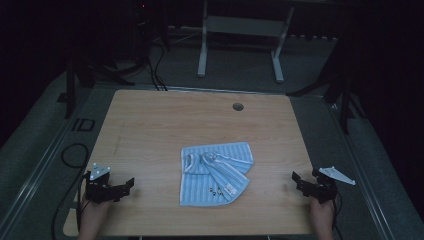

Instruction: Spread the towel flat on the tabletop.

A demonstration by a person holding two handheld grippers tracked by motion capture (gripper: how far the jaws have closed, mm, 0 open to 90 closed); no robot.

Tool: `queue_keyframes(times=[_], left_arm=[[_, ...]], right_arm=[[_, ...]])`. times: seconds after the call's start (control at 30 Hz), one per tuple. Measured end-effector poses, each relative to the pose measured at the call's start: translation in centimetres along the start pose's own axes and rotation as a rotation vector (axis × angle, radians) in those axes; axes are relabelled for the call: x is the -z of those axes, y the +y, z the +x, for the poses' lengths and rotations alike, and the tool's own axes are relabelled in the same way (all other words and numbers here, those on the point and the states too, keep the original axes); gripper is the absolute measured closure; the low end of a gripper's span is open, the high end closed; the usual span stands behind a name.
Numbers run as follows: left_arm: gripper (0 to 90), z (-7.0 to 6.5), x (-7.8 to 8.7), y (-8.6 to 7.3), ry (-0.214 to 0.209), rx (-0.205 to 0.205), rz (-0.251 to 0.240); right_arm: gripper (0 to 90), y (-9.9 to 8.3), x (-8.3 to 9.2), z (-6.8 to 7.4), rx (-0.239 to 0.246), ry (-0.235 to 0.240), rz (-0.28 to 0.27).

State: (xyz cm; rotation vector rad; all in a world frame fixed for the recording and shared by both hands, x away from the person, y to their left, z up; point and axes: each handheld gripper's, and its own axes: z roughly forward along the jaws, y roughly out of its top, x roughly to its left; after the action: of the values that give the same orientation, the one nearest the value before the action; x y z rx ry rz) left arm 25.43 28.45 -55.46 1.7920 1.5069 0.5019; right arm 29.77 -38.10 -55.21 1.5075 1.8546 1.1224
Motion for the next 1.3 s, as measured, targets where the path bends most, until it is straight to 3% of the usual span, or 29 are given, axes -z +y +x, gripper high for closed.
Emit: queue_keyframes(times=[0.03,0.07,0.13,0.17,0.3,0.43,0.47,0.5,0.53,0.57,0.6,0.63,0.67,0.7,0.77,0.8,0.97,1.0,1.03,1.17,1.2,1.3], left_arm=[[2.0,0.0,0.0,0.0,0.0,0.0,0.0],[2.1,0.1,-0.1,0.2,-0.004,-0.008,0.015],[2.1,0.2,-0.1,0.6,0.005,-0.03,0.028],[2.0,0.5,0.0,1.0,0.005,-0.058,0.069],[2.1,0.7,0.1,1.4,0.002,-0.087,0.108],[2.1,0.1,0.2,1.9,-0.009,-0.201,0.248],[2.1,0.1,0.2,1.9,-0.009,-0.201,0.248],[2.0,-0.2,0.2,2.0,-0.002,-0.243,0.301],[2.0,-0.3,0.2,2.1,0.009,-0.26,0.313],[2.0,-0.3,0.2,2.1,0.009,-0.26,0.313],[2.1,-0.3,0.3,2.2,0.018,-0.28,0.331],[2.1,-0.4,0.5,2.5,0.006,-0.294,0.36],[2.1,-0.4,0.5,2.5,0.006,-0.294,0.36],[2.0,-0.6,0.7,2.8,0.017,-0.311,0.388],[2.1,-0.7,0.8,3.0,0.017,-0.316,0.435],[2.1,-0.7,0.8,3.0,0.017,-0.316,0.435],[2.1,-1.6,1.2,3.5,-0.002,-0.337,0.556],[2.0,-1.6,1.2,3.5,-0.002,-0.337,0.556],[2.1,-1.9,1.3,3.5,0.028,-0.367,0.595],[4.0,-1.9,1.4,3.6,0.026,-0.37,0.648],[4.3,-1.9,1.4,3.6,0.023,-0.389,0.677],[4.3,-1.9,1.4,3.6,0.021,-0.395,0.69]], right_arm=[[11.1,0.0,0.0,0.0,0.0,0.0,0.0],[12.5,0.1,-0.4,0.0,0.05,0.06,0.068],[12.6,0.1,-0.4,0.1,0.072,0.058,0.086],[12.6,0.1,-0.5,0.3,0.095,0.072,0.125],[12.9,0.6,-0.3,0.4,0.142,0.105,0.185],[13.3,2.0,0.7,0.7,0.193,0.155,0.294],[13.3,2.0,0.7,0.7,0.193,0.155,0.294],[13.3,2.4,0.8,0.8,0.221,0.157,0.365],[13.3,2.7,0.9,0.9,0.243,0.159,0.399],[13.3,2.7,0.9,0.9,0.243,0.159,0.399],[13.3,3.0,0.8,0.8,0.268,0.176,0.469],[13.6,3.2,0.7,0.8,0.285,0.185,0.504],[13.6,3.2,0.7,0.8,0.285,0.185,0.504],[14.2,3.4,0.7,1.0,0.326,0.189,0.575],[14.2,3.6,0.6,1.1,0.346,0.196,0.619],[14.2,3.8,0.5,1.2,0.361,0.205,0.664],[14.2,4.4,0.5,1.5,0.43,0.208,0.794],[14.2,4.5,0.5,1.5,0.431,0.206,0.821],[14.2,4.5,0.4,1.5,0.441,0.2,0.844],[14.1,4.5,0.0,1.9,0.481,0.169,0.915],[14.0,4.5,-0.1,2.1,0.492,0.164,0.929],[13.8,4.7,-0.4,2.5,0.506,0.17,0.959]])
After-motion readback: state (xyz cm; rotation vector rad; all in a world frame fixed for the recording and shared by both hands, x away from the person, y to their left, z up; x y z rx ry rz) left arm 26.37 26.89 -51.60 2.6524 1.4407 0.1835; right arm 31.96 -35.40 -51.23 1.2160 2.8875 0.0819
